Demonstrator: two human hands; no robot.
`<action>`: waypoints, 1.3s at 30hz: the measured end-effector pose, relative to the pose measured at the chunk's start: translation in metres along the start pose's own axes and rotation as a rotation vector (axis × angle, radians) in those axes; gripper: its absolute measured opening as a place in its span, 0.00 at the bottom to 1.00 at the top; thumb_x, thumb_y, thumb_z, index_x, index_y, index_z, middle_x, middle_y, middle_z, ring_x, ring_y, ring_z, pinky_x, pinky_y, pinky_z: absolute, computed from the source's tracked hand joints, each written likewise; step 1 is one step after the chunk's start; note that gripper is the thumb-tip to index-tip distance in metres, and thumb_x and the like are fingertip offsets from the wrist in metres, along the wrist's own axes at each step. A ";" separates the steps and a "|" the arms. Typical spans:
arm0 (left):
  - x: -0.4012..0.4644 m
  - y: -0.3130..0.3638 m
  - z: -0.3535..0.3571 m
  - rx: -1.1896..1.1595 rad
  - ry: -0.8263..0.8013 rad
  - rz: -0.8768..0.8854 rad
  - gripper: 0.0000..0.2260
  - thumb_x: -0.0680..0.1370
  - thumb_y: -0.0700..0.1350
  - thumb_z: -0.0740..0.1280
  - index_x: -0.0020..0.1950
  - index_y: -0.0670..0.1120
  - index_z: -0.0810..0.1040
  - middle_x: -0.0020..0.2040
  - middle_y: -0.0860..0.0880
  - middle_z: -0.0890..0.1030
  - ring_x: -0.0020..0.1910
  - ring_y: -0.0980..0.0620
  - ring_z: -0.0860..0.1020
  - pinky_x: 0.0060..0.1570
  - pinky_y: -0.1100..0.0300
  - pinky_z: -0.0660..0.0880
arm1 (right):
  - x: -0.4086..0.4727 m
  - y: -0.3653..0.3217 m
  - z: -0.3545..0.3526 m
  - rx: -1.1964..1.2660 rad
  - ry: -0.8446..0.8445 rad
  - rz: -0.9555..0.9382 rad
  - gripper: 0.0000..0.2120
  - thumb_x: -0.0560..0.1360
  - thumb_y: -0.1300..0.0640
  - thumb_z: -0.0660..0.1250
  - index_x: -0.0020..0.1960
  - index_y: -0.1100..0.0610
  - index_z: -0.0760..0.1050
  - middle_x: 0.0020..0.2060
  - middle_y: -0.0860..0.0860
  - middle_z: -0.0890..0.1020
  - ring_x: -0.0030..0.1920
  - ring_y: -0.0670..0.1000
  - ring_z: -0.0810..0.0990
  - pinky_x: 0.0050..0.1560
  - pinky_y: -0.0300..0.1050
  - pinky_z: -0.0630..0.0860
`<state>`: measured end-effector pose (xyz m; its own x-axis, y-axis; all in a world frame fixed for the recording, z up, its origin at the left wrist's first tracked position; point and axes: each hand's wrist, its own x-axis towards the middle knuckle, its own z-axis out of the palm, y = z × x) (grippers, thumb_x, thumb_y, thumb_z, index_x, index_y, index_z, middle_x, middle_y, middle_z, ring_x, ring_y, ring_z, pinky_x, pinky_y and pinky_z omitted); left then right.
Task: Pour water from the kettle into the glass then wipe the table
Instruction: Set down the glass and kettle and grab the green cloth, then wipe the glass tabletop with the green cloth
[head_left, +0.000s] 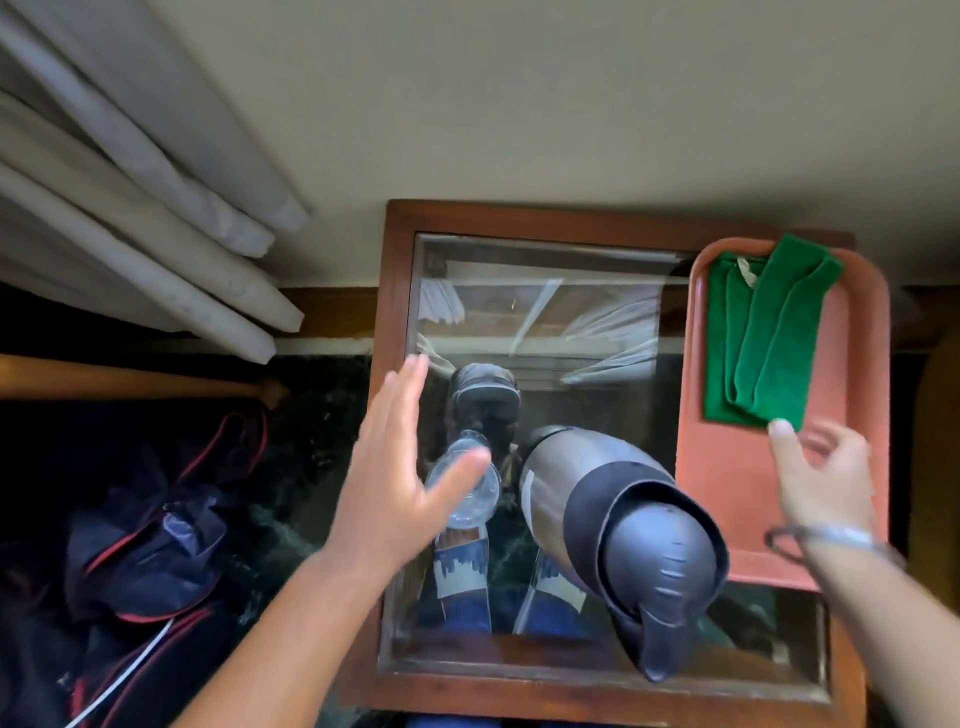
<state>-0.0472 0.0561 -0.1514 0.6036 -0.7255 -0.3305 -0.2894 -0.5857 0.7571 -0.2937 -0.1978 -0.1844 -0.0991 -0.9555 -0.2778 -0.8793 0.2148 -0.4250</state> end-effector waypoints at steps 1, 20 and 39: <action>0.019 0.002 -0.001 0.109 0.025 -0.013 0.40 0.76 0.67 0.65 0.82 0.60 0.49 0.84 0.56 0.52 0.82 0.55 0.48 0.79 0.51 0.52 | 0.017 -0.015 0.003 0.231 -0.029 0.047 0.32 0.74 0.43 0.68 0.69 0.61 0.67 0.64 0.61 0.75 0.63 0.62 0.74 0.65 0.54 0.67; 0.132 -0.089 0.046 0.787 -0.024 0.080 0.51 0.70 0.78 0.54 0.84 0.50 0.47 0.84 0.44 0.47 0.83 0.43 0.47 0.80 0.40 0.47 | 0.025 -0.151 -0.005 0.579 -0.774 -0.148 0.25 0.57 0.51 0.80 0.50 0.58 0.78 0.47 0.58 0.87 0.45 0.58 0.84 0.44 0.52 0.82; 0.129 -0.100 0.049 0.735 0.103 0.084 0.65 0.62 0.81 0.61 0.82 0.38 0.43 0.83 0.38 0.43 0.83 0.40 0.47 0.79 0.39 0.43 | 0.009 -0.180 0.194 -0.757 -0.477 -1.608 0.33 0.76 0.47 0.55 0.78 0.55 0.52 0.77 0.64 0.53 0.77 0.64 0.52 0.75 0.59 0.47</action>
<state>0.0232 0.0039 -0.2976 0.6137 -0.7621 -0.2063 -0.7380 -0.6466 0.1931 -0.0465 -0.2061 -0.2775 0.9555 0.0398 -0.2923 0.0110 -0.9950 -0.0996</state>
